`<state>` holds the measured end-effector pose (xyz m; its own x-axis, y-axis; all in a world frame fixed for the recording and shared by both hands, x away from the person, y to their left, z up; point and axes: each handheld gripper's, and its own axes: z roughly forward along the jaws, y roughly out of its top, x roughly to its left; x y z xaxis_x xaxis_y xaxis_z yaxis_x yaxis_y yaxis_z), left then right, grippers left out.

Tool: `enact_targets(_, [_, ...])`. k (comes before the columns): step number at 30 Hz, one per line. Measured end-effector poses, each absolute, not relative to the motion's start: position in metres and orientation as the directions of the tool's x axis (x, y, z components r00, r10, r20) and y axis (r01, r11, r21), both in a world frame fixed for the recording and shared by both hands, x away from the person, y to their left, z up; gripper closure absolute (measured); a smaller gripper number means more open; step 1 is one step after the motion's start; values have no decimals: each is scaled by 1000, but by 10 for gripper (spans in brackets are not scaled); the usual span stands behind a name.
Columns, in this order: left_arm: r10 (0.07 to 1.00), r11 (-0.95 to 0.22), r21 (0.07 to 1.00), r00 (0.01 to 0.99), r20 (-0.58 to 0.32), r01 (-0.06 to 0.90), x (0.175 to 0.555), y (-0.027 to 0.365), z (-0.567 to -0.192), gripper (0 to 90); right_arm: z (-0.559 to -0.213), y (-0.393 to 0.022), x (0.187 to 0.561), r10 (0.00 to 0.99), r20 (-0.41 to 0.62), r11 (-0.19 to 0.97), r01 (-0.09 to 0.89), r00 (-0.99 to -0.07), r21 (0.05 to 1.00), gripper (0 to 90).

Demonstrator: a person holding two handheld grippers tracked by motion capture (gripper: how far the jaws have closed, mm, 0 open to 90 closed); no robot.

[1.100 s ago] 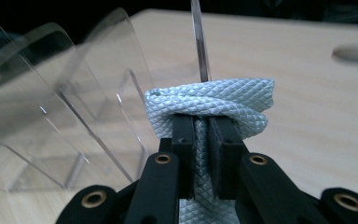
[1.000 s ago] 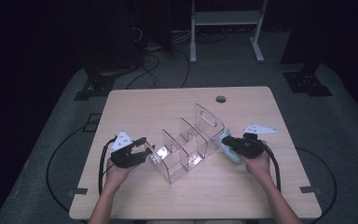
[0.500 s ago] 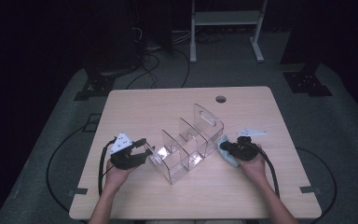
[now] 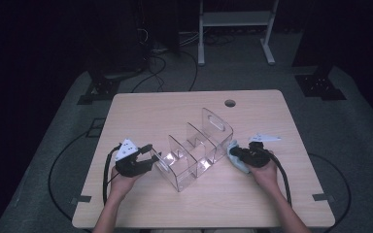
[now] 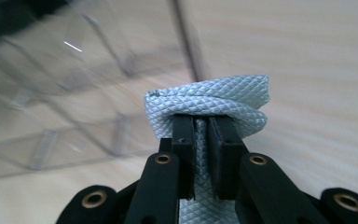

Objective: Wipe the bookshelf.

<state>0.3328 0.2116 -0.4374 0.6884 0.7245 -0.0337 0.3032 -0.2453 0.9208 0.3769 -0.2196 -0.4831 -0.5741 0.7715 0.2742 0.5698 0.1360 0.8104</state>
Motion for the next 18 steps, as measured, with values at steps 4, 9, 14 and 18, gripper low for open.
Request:
enact_targets(4, [723,-246,920,690,-36,306,332,208,-437,465,-451,-211,354,721,248,134,481,-647,866,817])
enact_targets(9, [723,-246,920,690,-36,306,331,206,-437,465,-429,-189,336,700,158,201,404,-697,892,817])
enact_targets(14, [724,-244,922,689,-34,302,329,204,-438,465,-440,-187,334,690,198,191,439,-696,878,817])
enact_targets(18, [721,-242,922,692,-38,303,330,206,-438,464,-455,-181,336,692,210,214,474,-691,854,817])
